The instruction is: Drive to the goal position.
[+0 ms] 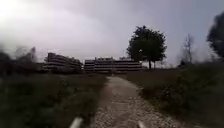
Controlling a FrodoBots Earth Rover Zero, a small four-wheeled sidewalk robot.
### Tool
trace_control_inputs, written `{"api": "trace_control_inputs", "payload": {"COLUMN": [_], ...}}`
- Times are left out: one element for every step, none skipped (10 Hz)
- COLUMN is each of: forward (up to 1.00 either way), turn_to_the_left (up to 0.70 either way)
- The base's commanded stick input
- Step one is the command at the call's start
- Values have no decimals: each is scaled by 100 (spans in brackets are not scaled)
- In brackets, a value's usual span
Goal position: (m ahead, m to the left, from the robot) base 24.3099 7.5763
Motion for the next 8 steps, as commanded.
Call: {"api": "trace_control_inputs", "payload": {"forward": [70, 70, 70, 70, 70, 70, 70, 70], "turn_to_the_left": [0, 0, -3, -24, -18, -2, 0, 0]}}
